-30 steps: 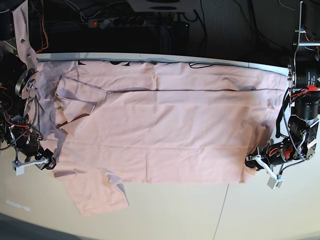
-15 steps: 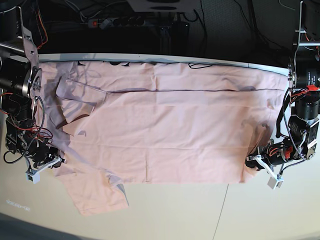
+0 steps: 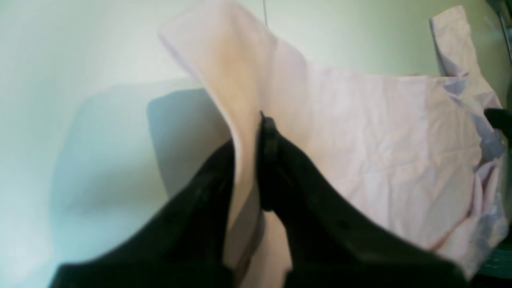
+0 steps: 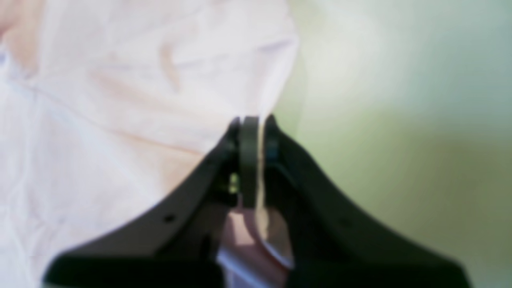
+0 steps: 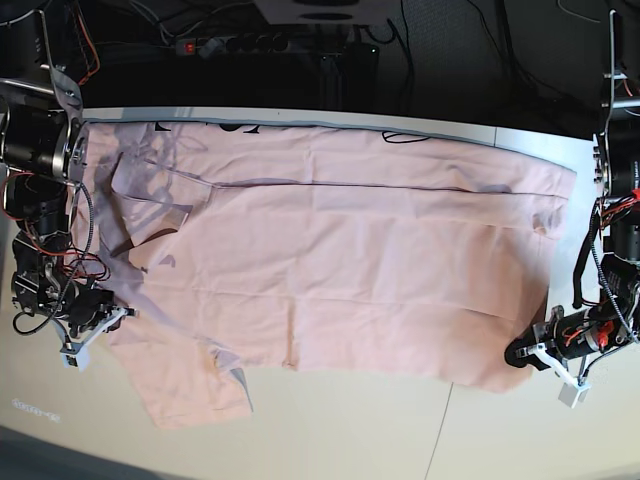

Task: Fold the T-shirt properly
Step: 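Fold the hem toward the collar with both grippers and lower it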

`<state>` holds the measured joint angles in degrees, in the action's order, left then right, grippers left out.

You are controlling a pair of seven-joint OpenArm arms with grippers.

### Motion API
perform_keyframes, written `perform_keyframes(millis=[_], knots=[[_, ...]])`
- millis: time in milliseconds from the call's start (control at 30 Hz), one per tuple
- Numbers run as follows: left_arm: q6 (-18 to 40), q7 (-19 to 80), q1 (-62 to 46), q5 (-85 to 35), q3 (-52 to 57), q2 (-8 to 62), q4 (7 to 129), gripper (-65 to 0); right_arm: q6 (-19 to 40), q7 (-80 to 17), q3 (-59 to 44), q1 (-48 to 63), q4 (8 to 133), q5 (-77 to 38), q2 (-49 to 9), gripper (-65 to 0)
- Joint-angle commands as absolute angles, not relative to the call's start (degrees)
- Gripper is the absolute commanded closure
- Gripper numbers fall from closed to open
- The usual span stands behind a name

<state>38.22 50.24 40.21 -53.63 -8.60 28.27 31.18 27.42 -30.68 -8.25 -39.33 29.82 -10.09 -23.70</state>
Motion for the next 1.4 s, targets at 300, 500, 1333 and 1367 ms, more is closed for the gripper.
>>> perform_keyframes(millis=[300,500,1333,1367], knots=[[40.00,62.50,41.87,-70.37,-8.45,34.44,32.10,0.0,31.99,-34.61,-8.34,-33.61,44.07,-20.45,-28.75,0.0],[40.00,70.41,39.38,-80.60,-8.45,37.21,32.97,0.0,31.97,-36.56,-8.34,-25.23,54.50,-26.00,-32.10,0.0],[40.00,74.83,20.47,-85.00,-8.45,41.63,53.12,0.0,31.94,-39.48,-12.64,-6.98,66.28,-31.14,-36.47,0.0],[40.00,74.83,20.45,-85.00,-8.45,41.60,53.12,0.0,31.97,-39.48,-12.69,-6.68,66.28,-31.07,-36.51,0.0]])
